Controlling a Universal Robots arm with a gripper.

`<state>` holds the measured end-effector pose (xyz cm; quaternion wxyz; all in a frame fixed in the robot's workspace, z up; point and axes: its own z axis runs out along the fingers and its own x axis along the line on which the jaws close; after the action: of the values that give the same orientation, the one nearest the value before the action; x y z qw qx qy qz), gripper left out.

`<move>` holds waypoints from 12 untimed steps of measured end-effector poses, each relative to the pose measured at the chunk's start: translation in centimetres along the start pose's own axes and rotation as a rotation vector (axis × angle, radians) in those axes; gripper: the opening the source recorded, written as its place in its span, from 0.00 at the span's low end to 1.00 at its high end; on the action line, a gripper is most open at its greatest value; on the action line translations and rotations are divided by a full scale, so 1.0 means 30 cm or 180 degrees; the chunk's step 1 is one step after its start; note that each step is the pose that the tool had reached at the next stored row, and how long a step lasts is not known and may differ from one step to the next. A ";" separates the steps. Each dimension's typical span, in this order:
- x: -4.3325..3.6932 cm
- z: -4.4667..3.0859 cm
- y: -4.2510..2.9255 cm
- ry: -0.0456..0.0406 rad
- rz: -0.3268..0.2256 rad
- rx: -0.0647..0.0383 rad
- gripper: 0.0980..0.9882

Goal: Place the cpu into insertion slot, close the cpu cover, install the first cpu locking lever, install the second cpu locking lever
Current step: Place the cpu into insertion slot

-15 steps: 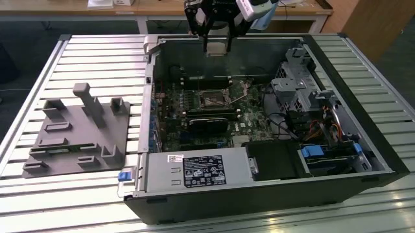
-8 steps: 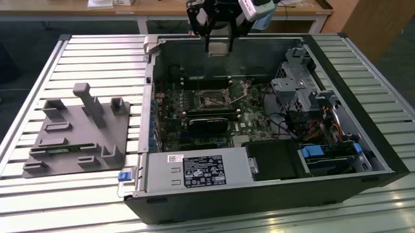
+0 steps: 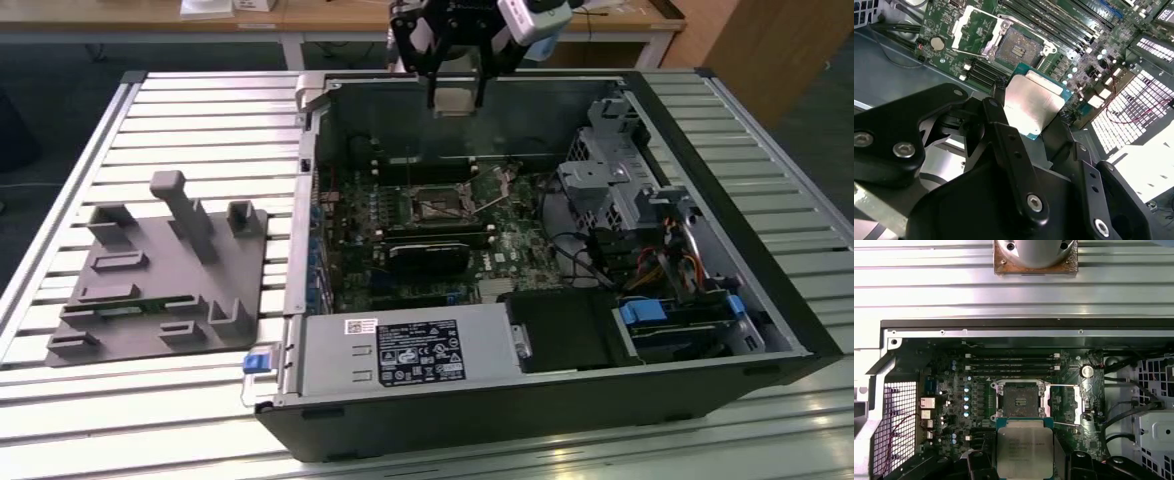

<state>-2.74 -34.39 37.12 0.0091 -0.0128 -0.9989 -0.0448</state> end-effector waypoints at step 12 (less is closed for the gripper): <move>-0.008 0.005 0.001 -0.0021 0.0228 0.0002 0.50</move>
<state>-2.50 -34.36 36.97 0.0075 -0.0487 -0.9978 -0.0441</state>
